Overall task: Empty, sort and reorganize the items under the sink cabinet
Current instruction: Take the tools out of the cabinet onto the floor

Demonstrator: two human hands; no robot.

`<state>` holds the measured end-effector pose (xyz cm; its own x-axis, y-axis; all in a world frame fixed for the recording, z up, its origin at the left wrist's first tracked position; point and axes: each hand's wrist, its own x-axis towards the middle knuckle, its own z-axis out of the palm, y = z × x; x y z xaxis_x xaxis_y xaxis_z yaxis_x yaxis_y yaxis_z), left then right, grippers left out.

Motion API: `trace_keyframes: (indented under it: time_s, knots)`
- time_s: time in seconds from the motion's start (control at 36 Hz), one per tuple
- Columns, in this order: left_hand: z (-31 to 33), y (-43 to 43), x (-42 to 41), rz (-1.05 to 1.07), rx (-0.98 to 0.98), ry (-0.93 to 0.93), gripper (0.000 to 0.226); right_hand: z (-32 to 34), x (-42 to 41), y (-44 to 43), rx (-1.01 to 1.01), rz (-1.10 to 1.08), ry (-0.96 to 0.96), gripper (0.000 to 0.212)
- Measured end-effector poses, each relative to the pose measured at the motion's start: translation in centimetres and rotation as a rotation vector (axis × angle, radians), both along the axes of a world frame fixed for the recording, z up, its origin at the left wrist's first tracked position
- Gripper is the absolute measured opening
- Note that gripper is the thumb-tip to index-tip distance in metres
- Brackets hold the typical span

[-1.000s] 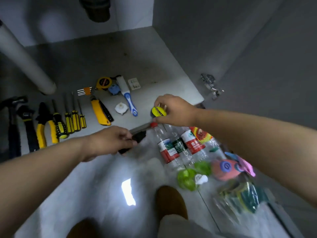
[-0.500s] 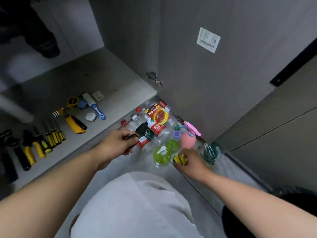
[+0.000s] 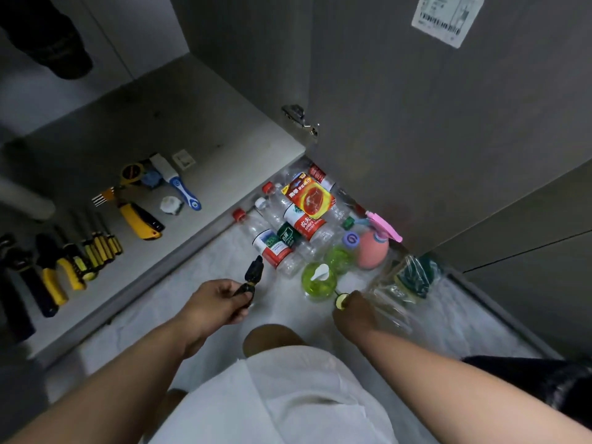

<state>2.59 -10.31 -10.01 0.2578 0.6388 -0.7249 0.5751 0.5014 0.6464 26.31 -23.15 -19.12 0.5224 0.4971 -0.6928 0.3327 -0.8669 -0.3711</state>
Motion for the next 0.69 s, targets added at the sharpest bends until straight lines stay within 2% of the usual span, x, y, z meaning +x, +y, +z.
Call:
trace_keyframes:
  time_s: [0.06, 0.14, 0.22, 0.28, 0.36, 0.47, 0.53, 0.61, 0.69]
  knots:
    - [-0.8, -0.2, 0.3, 0.030, -0.038, -0.001, 0.010, 1.0, -1.4, 0.3, 0.035, -0.008, 0.308, 0.010]
    - [-1.4, -0.7, 0.8, 0.073, -0.108, -0.027, 0.009, 3.0, -4.3, 1.4, 0.066, 0.005, 0.773, 0.016]
    - [-1.4, -1.5, 1.2, 0.105, -0.111, -0.090, 0.011, 4.2, -6.9, 3.4, 0.135, -0.026, 0.891, 0.025]
    - [-1.2, -1.7, 1.1, 0.121, -0.064, -0.080, 0.018, 4.6, -7.9, 4.9, 0.201, -0.050, 0.871, 0.022]
    - [-0.9, -1.5, 0.5, 0.045, 0.069, 0.043, 0.022, 4.6, -8.7, 7.4, 0.231, -0.056, 0.782, 0.014]
    - [-0.4, -0.5, -0.9, -0.065, 0.065, 0.082, 0.020, 3.2, -9.4, 10.3, 0.160, 0.063, 0.518, 0.018]
    - [0.1, 0.3, -2.0, -0.154, 0.040, 0.108, 0.021, 2.1, -9.1, 11.2, 0.135, 0.255, 0.317, 0.006]
    - [0.7, 1.9, -3.9, -0.233, 0.002, 0.145, 0.022, 0.6, -8.5, 11.7, 0.032, 0.542, 0.021, 0.030]
    - [1.3, 3.7, -5.7, -0.308, 0.019, 0.199, 0.017, -0.4, -8.4, 11.4, 0.027, 0.555, -0.087, 0.039]
